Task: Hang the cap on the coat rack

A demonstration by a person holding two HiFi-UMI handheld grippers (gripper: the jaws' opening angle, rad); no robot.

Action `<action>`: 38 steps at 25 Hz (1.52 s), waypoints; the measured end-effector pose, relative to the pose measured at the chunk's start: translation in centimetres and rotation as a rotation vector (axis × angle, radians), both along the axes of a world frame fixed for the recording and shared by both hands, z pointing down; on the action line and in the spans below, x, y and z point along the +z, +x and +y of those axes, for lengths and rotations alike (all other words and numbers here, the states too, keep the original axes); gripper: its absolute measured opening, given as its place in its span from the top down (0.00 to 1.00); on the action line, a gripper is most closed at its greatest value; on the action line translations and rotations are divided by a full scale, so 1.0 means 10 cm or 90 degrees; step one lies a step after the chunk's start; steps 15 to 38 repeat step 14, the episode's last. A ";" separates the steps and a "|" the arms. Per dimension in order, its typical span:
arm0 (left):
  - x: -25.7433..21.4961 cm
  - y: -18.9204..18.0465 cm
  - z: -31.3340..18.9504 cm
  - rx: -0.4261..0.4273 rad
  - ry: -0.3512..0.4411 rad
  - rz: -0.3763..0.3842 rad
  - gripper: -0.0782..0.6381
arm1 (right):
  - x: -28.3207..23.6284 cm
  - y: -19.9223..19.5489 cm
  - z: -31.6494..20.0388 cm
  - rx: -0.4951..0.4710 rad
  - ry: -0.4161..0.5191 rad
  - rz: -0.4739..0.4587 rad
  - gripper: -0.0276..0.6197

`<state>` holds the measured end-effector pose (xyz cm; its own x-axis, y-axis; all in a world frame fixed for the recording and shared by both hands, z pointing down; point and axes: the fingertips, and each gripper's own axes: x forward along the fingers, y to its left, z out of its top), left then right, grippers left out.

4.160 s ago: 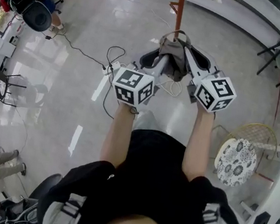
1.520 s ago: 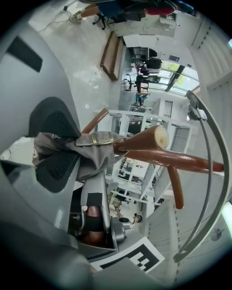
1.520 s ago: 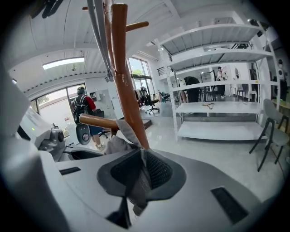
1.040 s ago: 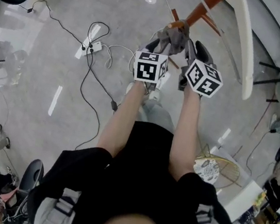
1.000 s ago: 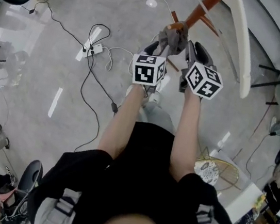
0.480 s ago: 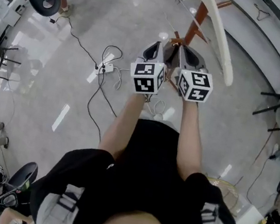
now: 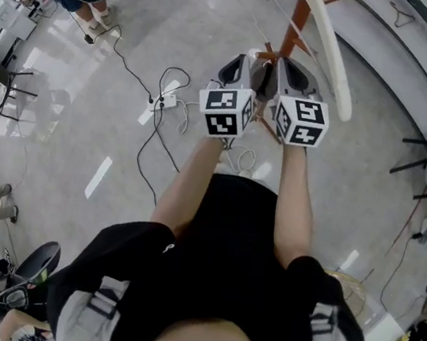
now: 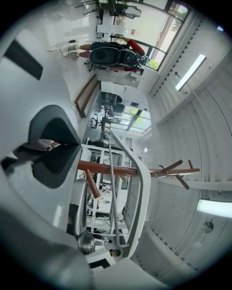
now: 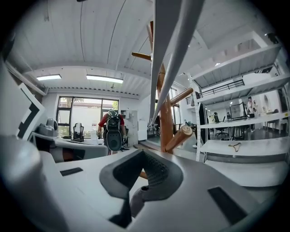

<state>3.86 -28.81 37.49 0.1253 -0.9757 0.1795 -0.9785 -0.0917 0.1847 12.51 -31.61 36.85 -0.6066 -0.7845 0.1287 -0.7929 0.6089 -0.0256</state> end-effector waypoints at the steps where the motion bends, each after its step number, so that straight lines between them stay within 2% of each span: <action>1: -0.01 0.00 0.00 -0.002 0.001 0.000 0.89 | -0.01 0.01 0.00 -0.001 0.001 0.000 0.96; 38: -0.04 -0.08 0.05 -0.018 -0.001 -0.008 0.89 | -0.09 -0.10 0.07 -0.014 0.014 0.008 0.96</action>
